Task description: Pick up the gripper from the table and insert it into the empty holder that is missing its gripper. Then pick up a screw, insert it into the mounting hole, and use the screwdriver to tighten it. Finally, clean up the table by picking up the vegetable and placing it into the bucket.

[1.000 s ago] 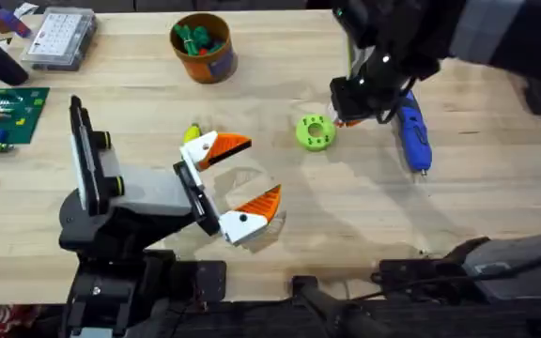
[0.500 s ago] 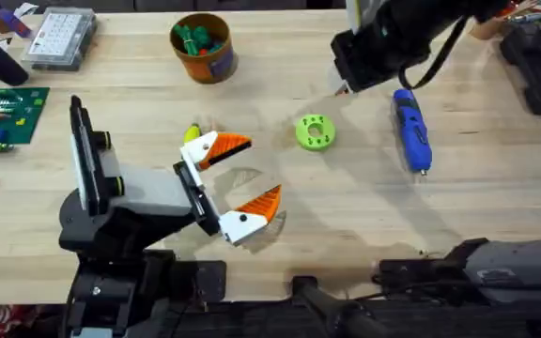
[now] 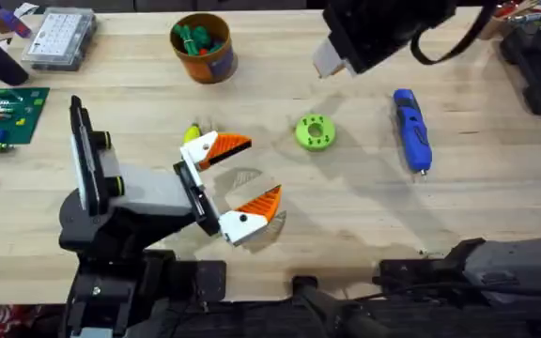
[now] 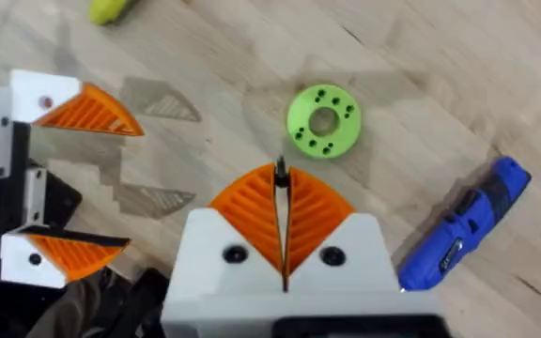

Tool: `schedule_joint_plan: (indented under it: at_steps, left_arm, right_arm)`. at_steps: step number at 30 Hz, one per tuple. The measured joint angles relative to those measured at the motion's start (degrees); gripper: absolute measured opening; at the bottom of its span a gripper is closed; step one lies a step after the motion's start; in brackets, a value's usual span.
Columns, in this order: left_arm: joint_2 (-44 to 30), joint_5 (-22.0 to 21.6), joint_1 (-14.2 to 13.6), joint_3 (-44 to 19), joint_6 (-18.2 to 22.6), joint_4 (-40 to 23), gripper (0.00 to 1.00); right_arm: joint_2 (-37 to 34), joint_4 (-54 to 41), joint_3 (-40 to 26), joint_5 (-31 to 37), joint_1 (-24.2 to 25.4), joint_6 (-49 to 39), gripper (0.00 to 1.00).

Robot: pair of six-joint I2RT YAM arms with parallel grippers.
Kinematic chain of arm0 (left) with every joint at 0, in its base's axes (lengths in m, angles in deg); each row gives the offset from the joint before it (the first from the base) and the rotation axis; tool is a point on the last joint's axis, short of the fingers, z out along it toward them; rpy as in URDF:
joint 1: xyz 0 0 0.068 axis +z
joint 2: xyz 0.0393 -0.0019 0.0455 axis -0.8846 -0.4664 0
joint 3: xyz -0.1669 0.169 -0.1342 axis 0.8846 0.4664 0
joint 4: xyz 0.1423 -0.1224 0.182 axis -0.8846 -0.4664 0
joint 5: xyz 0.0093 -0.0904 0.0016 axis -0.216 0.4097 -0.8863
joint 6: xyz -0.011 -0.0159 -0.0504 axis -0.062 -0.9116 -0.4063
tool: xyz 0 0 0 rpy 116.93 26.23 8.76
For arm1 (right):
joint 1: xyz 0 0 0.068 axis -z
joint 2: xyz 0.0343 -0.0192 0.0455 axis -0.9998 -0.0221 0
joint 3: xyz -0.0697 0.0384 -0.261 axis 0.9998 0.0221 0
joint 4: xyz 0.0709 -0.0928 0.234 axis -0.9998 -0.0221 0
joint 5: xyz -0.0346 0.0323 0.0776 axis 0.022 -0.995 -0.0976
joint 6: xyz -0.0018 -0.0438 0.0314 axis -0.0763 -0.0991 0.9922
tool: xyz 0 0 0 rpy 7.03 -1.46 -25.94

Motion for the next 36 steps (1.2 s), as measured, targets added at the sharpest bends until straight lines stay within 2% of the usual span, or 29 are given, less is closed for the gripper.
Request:
schedule_joint_plan:
  at_steps: [5,14,23,32,36]
  left_arm:
    - [0.0,0.0,0.0,0.0,0.0,0.0,0.986]
    - [0.0,0.0,0.0,0.0,0.0,0.0,0.986]
    - [0.0,0.0,0.0,0.0,0.0,0.0,0.986]
    - [0.0,0.1,0.0,0.0,0.0,0.0,0.986]
    - [0.0,0.1,0.0,0.0,0.0,0.0,0.986]
  right_arm:
    - [-0.7,-0.3,-1.6,-2.0,-1.5,-3.4,0.004]
    - [-0.7,-1.5,-2.0,-3.1,-7.2,-10.5,0.004]
    - [-2.0,1.1,-2.8,-3.3,-9.2,-14.8,0.004]
    - [-11.3,-4.4,-19.2,-4.2,-9.3,-17.3,0.004]
    - [-14.2,-4.7,-21.8,-4.4,-10.1,-19.1,0.004]
